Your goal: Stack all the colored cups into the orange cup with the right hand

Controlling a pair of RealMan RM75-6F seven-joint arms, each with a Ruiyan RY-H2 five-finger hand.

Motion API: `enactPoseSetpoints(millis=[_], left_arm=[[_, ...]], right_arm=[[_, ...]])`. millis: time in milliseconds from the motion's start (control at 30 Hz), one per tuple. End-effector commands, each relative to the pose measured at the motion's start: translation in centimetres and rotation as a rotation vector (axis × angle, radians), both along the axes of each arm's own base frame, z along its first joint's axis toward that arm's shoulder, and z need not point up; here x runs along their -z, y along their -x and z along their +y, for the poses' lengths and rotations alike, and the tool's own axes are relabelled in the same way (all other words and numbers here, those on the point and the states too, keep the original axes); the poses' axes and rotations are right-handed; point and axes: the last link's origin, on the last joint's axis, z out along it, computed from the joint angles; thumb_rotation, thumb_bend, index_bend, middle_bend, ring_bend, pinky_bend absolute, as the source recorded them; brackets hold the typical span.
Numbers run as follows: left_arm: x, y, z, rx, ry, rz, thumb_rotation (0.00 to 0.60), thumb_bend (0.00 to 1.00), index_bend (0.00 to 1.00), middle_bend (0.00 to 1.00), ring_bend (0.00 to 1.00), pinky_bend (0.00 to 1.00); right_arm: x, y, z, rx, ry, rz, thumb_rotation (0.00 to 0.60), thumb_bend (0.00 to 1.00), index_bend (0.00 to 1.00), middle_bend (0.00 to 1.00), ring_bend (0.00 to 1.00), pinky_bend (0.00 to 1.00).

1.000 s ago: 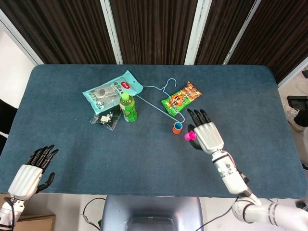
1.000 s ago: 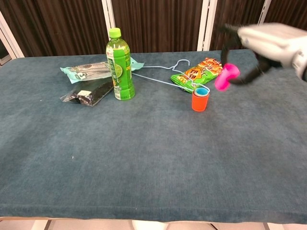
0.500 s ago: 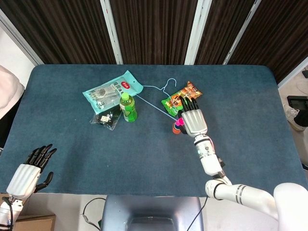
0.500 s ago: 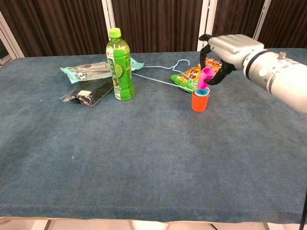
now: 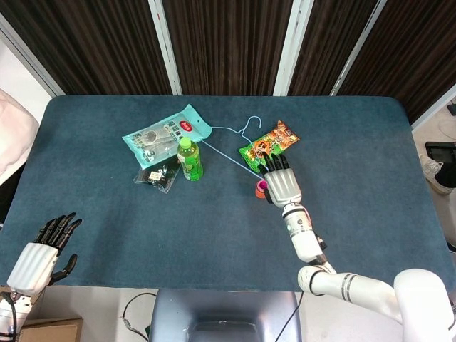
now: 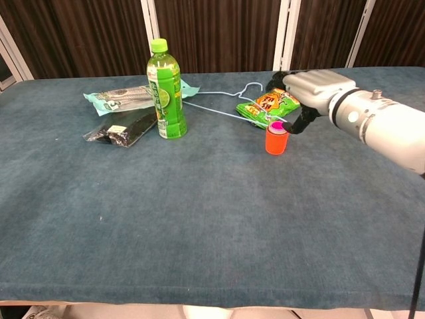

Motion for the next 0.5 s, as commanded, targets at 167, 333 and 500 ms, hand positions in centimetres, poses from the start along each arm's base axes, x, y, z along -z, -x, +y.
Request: enactPoseSetpoints(millis=[167, 333, 500], left_arm=[[-0.2, 0.0, -0.1, 0.005, -0.006, -0.002, 0.600, 0.47, 0.00, 0.00, 0.00, 0.11], [0.0, 0.0, -0.2, 0.002, -0.020, 0.010, 0.600, 0.47, 0.00, 0.00, 0.00, 0.11], [0.8, -0.4, -0.3, 0.017, -0.021, 0.036, 0.600, 0.47, 0.00, 0.00, 0.00, 0.11]], right_arm=[[-7.4, 2.9, 7.5, -0.085, 0.039, -0.029, 0.600, 0.35, 0.00, 0.00, 0.00, 0.00], [-14.0, 10.3, 19.0, -0.019, 0.108, 0.017, 0.600, 0.35, 0.00, 0.00, 0.00, 0.00], [-16.8, 16.3, 24.3, 0.099, 0.210, 0.019, 0.600, 0.35, 0.00, 0.00, 0.00, 0.00]])
